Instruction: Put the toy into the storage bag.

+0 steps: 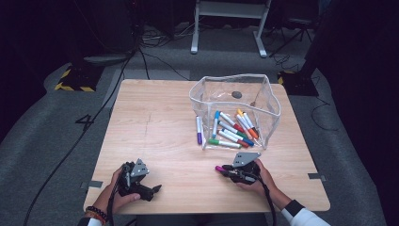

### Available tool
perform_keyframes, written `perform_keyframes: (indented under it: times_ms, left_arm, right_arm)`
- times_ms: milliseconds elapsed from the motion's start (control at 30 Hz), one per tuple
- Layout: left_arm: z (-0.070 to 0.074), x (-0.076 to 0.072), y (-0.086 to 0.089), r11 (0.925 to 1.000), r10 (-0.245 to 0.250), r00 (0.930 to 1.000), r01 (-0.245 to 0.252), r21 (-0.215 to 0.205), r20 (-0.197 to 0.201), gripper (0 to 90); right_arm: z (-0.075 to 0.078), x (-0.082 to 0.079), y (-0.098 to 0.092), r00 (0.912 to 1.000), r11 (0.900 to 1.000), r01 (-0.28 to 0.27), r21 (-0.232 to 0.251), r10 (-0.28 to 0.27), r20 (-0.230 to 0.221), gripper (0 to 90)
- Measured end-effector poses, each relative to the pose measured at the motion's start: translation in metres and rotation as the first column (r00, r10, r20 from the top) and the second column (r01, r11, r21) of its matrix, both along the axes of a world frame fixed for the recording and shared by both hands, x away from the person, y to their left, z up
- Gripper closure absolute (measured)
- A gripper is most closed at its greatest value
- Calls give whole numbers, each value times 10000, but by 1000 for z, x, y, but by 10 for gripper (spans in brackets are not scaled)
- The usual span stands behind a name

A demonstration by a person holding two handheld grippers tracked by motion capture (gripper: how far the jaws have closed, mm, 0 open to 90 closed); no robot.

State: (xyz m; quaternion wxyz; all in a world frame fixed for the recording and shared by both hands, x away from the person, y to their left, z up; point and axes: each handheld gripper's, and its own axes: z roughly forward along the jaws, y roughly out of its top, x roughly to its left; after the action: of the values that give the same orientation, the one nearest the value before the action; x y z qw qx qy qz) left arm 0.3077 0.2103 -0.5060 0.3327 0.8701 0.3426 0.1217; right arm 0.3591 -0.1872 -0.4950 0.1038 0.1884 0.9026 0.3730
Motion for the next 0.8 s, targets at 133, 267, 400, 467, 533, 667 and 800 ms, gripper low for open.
perform_keyframes:
  times_ms: [133,267,400,467,533,667,800]
  left_arm:
    - [0,0,0,10000,0,10000,0,-3,-1,5]
    - [0,0,0,10000,8,10000,-8,-9,1,5]
    - [0,0,0,10000,-1,10000,1,-3,-2,5]
    - [0,0,0,10000,9,10000,-9,-12,-1,5]
    - [0,0,0,10000,6,10000,-6,-10,0,5]
    - [0,0,0,10000,9,10000,-9,-14,-3,5]
    - [0,0,0,10000,-13,10000,13,-5,-2,5]
  right_arm:
    - [1,-2,-11,9998,9998,176,-16,-176,-16,752]
    - [7,-4,-23,9992,9982,376,459,-381,91,753]
    - [26,-7,-36,9985,9918,425,1205,-464,301,754]
    - [39,-9,-43,9964,9851,573,1619,-665,522,754]
    - [50,-10,-49,9952,9784,573,1988,-717,660,754]
    - [82,-13,-62,9913,9642,523,2601,-816,1031,753]
    - [121,-12,-75,9845,9587,488,2801,-936,1486,754]
